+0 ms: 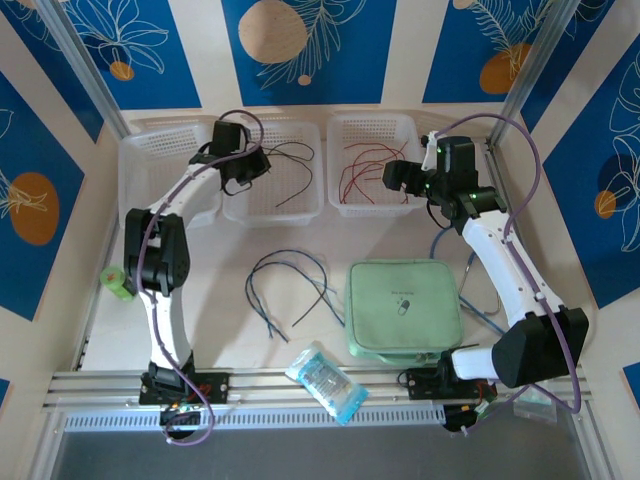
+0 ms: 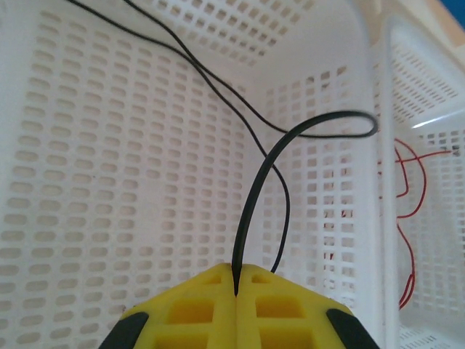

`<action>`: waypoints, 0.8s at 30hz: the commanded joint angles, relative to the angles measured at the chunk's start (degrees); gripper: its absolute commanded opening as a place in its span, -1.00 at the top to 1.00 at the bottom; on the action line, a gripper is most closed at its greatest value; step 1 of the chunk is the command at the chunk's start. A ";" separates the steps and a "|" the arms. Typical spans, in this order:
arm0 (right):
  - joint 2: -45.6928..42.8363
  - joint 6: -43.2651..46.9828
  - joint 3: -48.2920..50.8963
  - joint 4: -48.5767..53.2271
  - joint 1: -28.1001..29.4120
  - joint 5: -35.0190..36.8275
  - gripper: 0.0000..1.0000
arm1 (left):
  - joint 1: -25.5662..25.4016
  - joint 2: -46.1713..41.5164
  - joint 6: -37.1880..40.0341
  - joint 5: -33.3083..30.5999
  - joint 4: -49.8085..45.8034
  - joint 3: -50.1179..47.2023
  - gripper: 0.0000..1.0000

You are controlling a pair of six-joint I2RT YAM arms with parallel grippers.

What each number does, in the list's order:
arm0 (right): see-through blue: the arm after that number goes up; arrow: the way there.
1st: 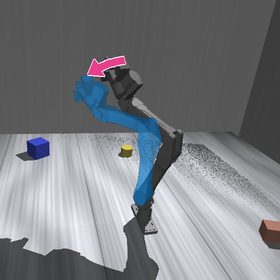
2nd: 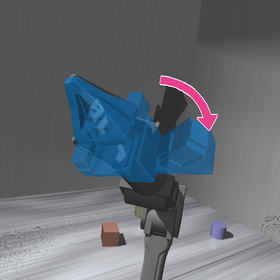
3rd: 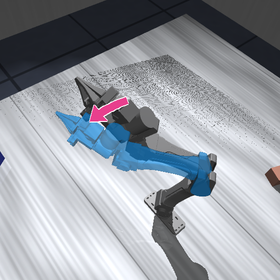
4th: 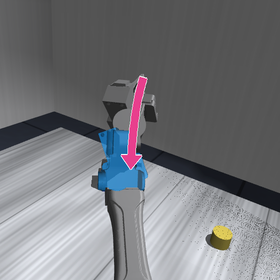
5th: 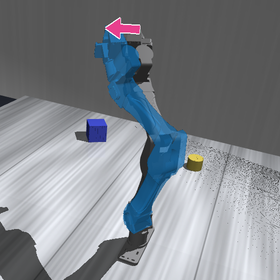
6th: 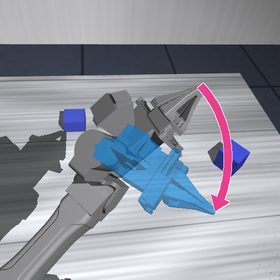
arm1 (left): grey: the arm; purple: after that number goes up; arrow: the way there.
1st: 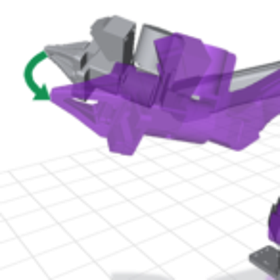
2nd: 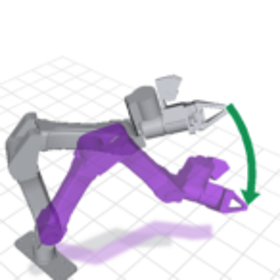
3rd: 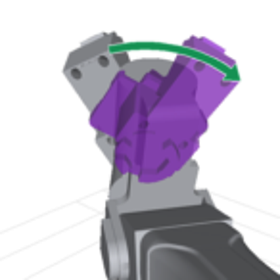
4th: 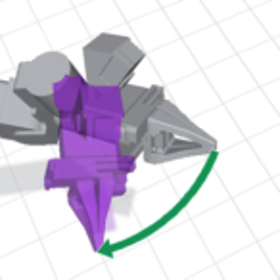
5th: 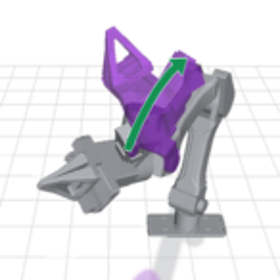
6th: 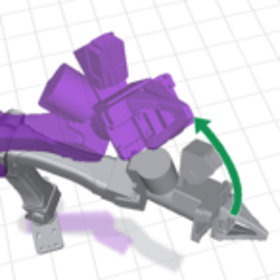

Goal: Untangle the cables

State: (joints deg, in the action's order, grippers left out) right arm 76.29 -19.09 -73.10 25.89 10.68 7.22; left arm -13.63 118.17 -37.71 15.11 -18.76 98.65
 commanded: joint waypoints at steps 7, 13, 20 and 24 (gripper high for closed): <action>-1.84 -0.28 0.77 -0.24 -0.31 -1.25 -0.79 | -2.02 6.84 2.27 2.13 -7.82 4.56 1.00; -1.87 -0.45 0.42 -0.10 -0.23 -1.07 -0.78 | -2.02 6.67 4.34 0.98 -10.96 7.15 0.55; -1.97 -0.22 -0.11 0.62 0.21 -0.68 -0.79 | -1.37 -2.46 6.00 -6.10 -8.40 5.77 -0.24; -2.32 -0.16 -0.20 0.88 0.48 -0.71 -0.78 | -1.04 -6.94 6.18 -8.04 -7.82 5.76 -0.32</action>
State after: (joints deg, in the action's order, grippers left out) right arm 75.53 -19.07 -72.93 26.22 10.81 7.25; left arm -15.14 117.32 -32.60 10.15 -27.97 103.83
